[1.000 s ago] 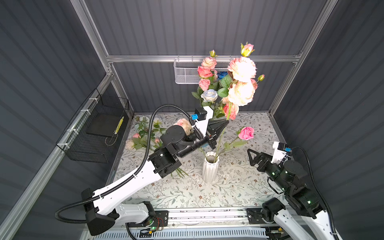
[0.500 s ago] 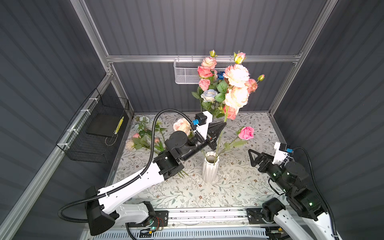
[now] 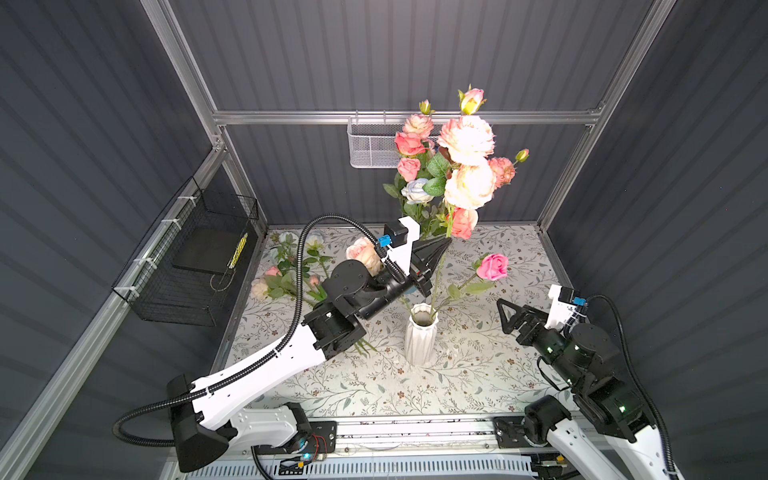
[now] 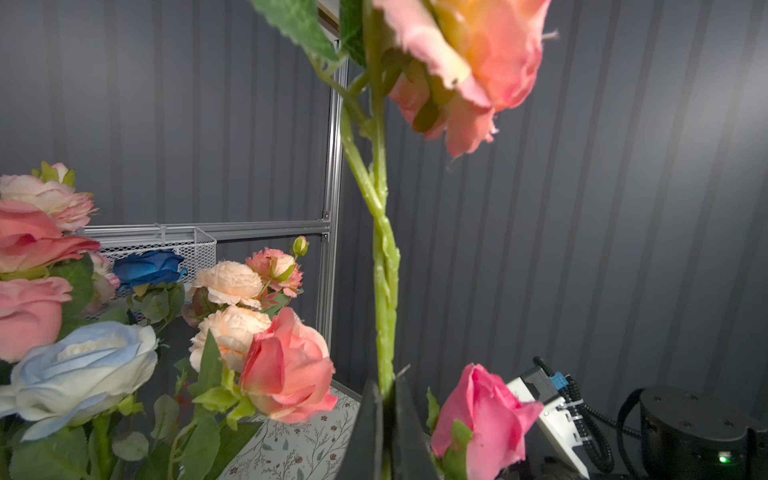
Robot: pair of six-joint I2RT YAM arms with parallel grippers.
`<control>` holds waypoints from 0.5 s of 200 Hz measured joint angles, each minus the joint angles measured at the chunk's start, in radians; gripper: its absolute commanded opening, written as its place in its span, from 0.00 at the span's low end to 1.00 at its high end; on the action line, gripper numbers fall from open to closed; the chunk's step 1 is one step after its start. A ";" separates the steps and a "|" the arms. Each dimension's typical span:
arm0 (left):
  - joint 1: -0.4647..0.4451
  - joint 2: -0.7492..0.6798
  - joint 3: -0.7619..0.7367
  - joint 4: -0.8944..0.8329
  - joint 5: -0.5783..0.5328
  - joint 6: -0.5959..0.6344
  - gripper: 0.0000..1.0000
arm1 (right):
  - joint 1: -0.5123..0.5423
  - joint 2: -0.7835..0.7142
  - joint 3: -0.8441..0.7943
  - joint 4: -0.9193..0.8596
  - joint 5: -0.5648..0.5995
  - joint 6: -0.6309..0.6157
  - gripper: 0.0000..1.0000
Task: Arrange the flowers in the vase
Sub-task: 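Open the left gripper and raise it away from the lisianthus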
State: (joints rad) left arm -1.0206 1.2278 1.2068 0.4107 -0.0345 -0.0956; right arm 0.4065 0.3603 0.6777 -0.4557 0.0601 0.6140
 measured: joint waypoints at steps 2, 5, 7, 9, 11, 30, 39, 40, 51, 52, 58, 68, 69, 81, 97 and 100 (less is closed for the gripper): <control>0.000 0.000 -0.004 0.001 -0.001 0.000 0.00 | 0.000 0.000 0.000 -0.002 0.000 -0.001 0.99; 0.000 0.000 -0.010 0.002 -0.004 0.002 0.00 | 0.000 -0.001 0.000 -0.003 0.000 -0.002 0.99; 0.000 0.000 -0.014 0.002 -0.006 0.003 0.00 | 0.000 -0.002 0.001 -0.005 0.000 -0.002 0.99; 0.000 0.000 -0.018 0.002 -0.008 0.003 0.00 | 0.000 -0.002 0.001 -0.006 0.000 -0.002 0.99; 0.000 0.000 -0.021 0.002 -0.009 0.004 0.00 | 0.000 -0.003 0.002 -0.009 0.000 -0.002 0.99; 0.000 0.000 -0.055 0.002 -0.026 0.011 0.00 | 0.000 -0.009 0.004 -0.018 0.001 -0.006 0.99; 0.000 0.000 -0.066 0.002 -0.033 0.013 0.00 | 0.000 -0.011 0.004 -0.020 0.002 -0.006 0.99; 0.000 0.000 -0.066 0.002 -0.034 0.014 0.00 | 0.000 -0.012 0.004 -0.020 0.002 -0.006 0.99; 0.000 0.000 -0.074 0.001 -0.039 0.014 0.00 | 0.000 -0.013 0.004 -0.023 0.004 -0.006 0.99; 0.000 0.000 -0.075 0.001 -0.039 0.014 0.00 | 0.000 -0.013 0.004 -0.023 0.004 -0.006 0.99; 0.000 0.000 -0.076 0.001 -0.042 0.014 0.08 | 0.000 -0.013 0.004 -0.024 0.004 -0.006 0.99; 0.000 -0.001 -0.077 0.001 -0.045 0.015 0.26 | 0.000 -0.013 0.004 -0.025 0.005 -0.006 0.99; 0.000 -0.001 -0.077 0.001 -0.045 0.014 0.27 | 0.000 -0.013 0.004 -0.025 0.005 -0.006 0.99; 0.000 -0.007 -0.079 0.002 -0.050 0.015 0.42 | 0.000 -0.013 0.004 -0.025 0.005 -0.006 0.99; 0.000 -0.022 -0.081 0.001 -0.054 0.006 0.61 | 0.000 -0.013 0.004 -0.025 0.005 -0.006 0.99; 0.000 -0.025 -0.081 0.001 -0.056 0.014 0.64 | 0.000 -0.013 0.004 -0.025 0.004 -0.006 0.99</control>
State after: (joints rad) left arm -1.0206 1.2030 1.1255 0.4118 -0.0906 -0.0814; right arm 0.4065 0.3473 0.6815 -0.4808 0.0643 0.6083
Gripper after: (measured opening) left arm 0.524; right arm 0.989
